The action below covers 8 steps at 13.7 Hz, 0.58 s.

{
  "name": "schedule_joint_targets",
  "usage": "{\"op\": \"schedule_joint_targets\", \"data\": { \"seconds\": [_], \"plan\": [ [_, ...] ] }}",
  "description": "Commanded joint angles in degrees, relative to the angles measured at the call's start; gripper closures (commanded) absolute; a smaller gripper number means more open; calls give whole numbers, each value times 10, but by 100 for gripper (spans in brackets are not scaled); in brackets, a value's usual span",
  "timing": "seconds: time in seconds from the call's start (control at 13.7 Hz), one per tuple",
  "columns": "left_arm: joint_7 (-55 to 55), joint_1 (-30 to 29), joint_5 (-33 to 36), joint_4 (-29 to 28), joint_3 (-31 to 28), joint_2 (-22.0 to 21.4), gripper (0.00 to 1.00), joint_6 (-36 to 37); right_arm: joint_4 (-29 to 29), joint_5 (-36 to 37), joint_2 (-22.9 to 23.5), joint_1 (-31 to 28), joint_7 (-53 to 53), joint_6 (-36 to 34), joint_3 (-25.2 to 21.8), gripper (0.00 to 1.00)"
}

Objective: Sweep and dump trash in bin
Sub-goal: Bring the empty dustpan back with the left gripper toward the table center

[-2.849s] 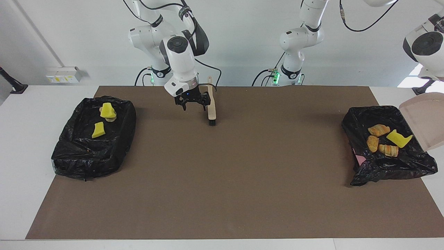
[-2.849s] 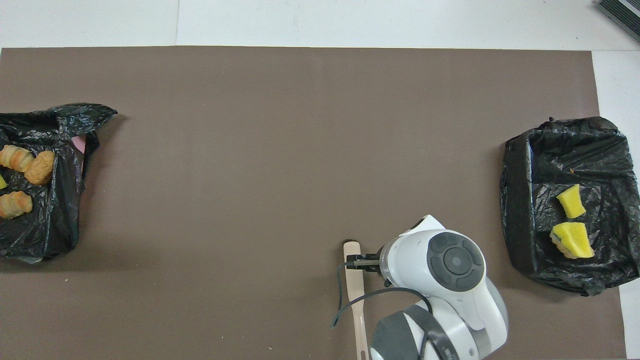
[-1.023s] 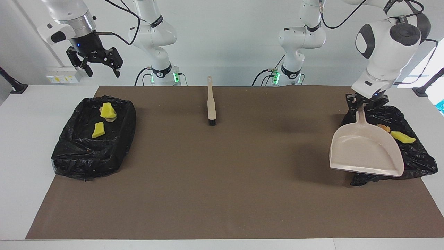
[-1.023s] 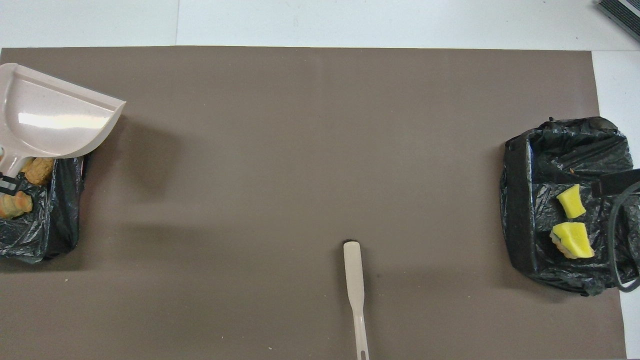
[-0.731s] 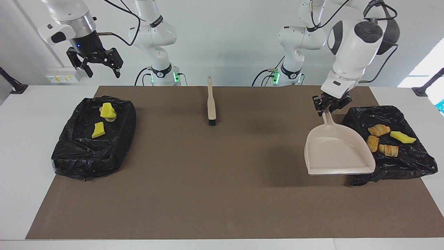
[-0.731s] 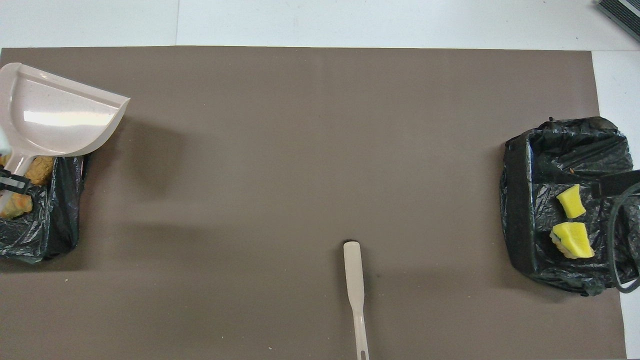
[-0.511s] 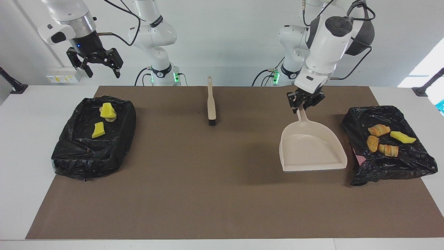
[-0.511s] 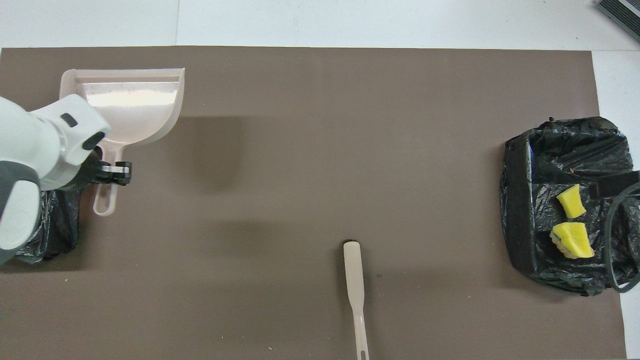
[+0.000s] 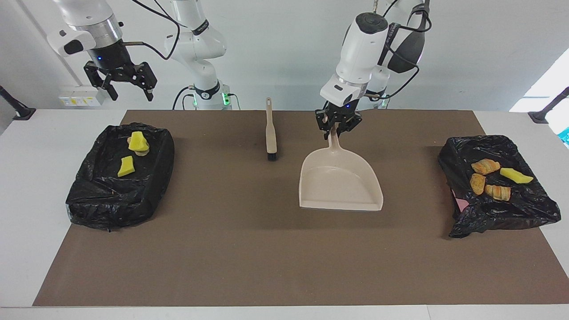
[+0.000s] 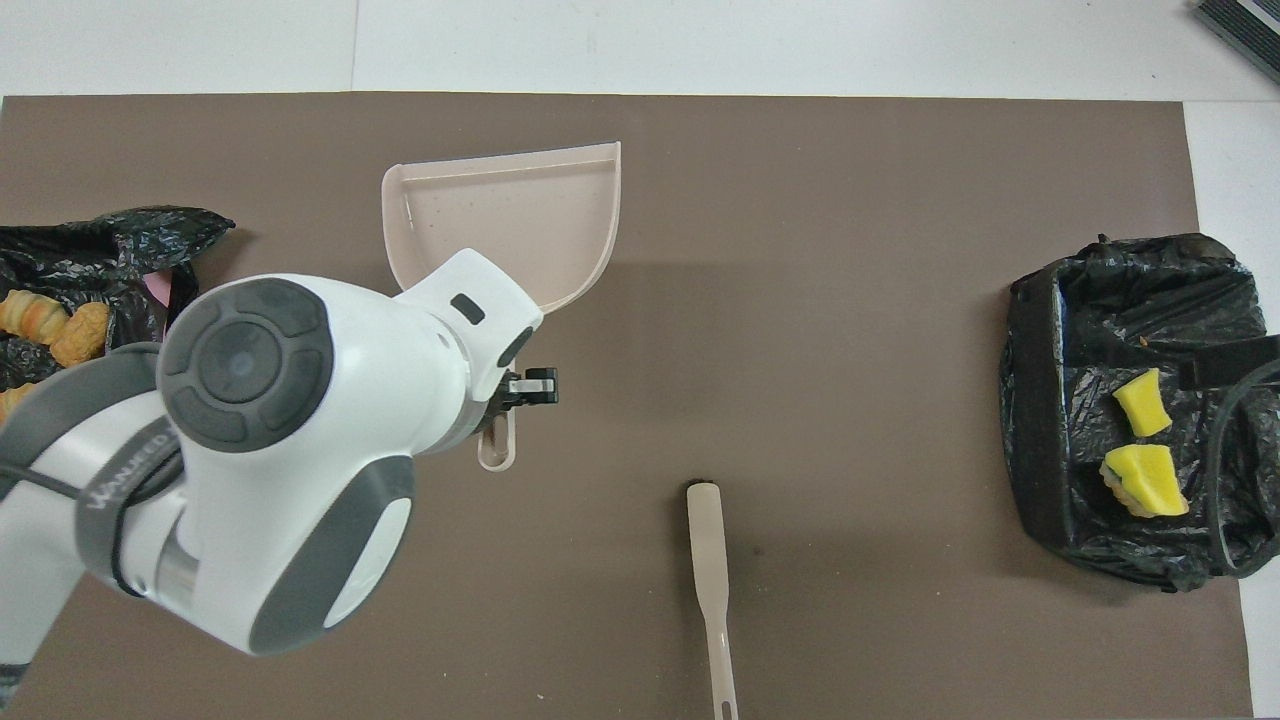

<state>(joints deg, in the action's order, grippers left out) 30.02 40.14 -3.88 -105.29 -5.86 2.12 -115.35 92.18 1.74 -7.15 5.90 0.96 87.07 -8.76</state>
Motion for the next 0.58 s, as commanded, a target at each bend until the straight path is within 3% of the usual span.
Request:
{"op": "schedule_joint_targets", "data": {
  "seconds": [0.0, 0.51],
  "plan": [
    [7, 42, -6, 28, -11, 82, 100, -50, 18, 5, -9, -1, 12, 27, 1, 0],
    [62, 75, -12, 25, -7, 144, 100, -157, 17, 4, -7, -2, 23, 33, -1, 0]
  ]
}}
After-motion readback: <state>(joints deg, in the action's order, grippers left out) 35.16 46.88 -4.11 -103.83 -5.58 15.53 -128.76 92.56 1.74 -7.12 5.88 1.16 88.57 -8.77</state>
